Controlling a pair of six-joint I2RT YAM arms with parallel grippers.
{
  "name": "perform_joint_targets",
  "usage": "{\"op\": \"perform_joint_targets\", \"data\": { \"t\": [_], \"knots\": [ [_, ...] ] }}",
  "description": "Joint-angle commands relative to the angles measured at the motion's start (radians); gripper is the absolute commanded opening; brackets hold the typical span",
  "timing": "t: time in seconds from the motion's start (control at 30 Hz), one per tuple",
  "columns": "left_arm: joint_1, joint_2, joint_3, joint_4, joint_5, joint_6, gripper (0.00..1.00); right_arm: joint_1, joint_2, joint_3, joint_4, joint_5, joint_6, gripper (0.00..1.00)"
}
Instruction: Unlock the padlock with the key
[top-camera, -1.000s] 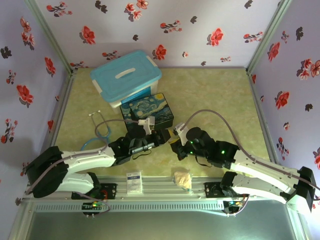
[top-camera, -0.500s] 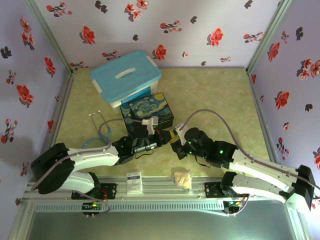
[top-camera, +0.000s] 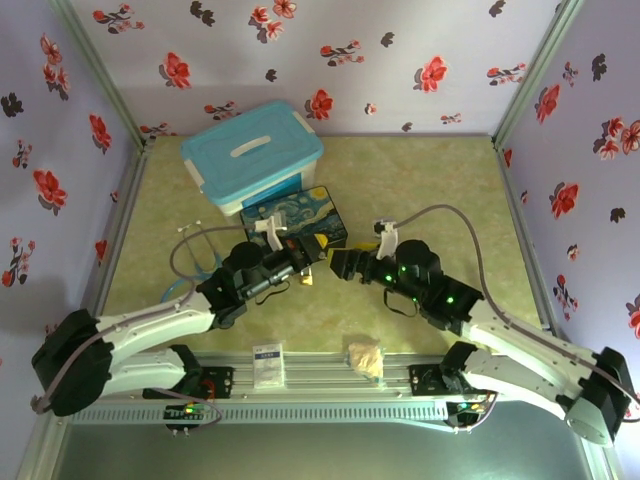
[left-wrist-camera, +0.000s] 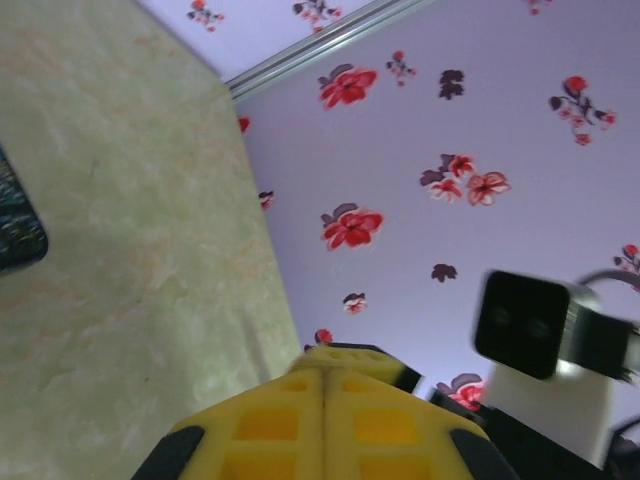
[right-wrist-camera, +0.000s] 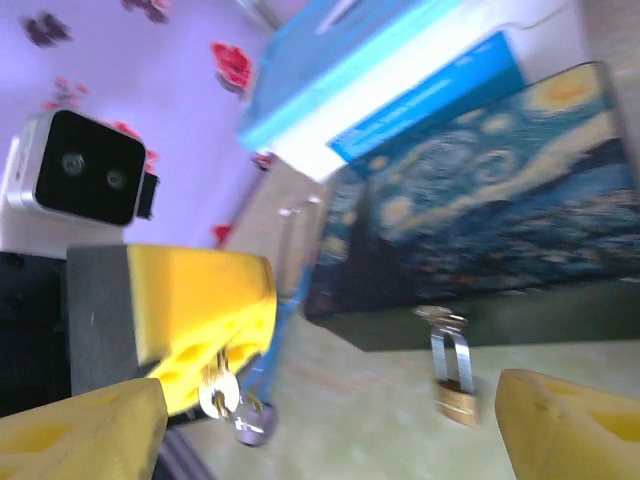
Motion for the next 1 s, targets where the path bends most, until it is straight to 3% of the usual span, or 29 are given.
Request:
{"op": "perform_joint_targets", "data": {
  "t": [0.0, 0.17, 0.3, 0.6, 0.73, 0.97],
  "knots": [
    [0.005, -0.060, 0.036, -0.017, -0.041, 0.068, 0.00, -0.003, 0.036, -0.021, 0.294, -0.160, 0.148, 0.77],
    [0.005, -0.073, 0.030, 0.044, -0.051, 0.076, 0.00, 0.000, 0.063, -0.017, 0.346, -0.169, 0.190, 0.65],
    [0.004, -0.047, 0.012, 0.157, -0.057, 0.060, 0.00, -0.001, 0.098, -0.051, 0.472, -0.191, 0.239, 0.47],
    [-0.021, -0.037, -0.012, 0.301, -0.101, 0.111, 0.00, 0.000, 0.135, -0.094, 0.609, -0.206, 0.285, 0.39],
    [-0.050, -0.062, 0.009, 0.217, -0.143, 0.177, 0.00, 0.000, 0.154, -0.091, 0.673, -0.213, 0.318, 0.33],
    [-0.067, -0.040, -0.003, 0.278, -0.165, 0.188, 0.00, -0.001, 0.197, -0.097, 0.778, -0.230, 0.361, 0.29]
  ]
}}
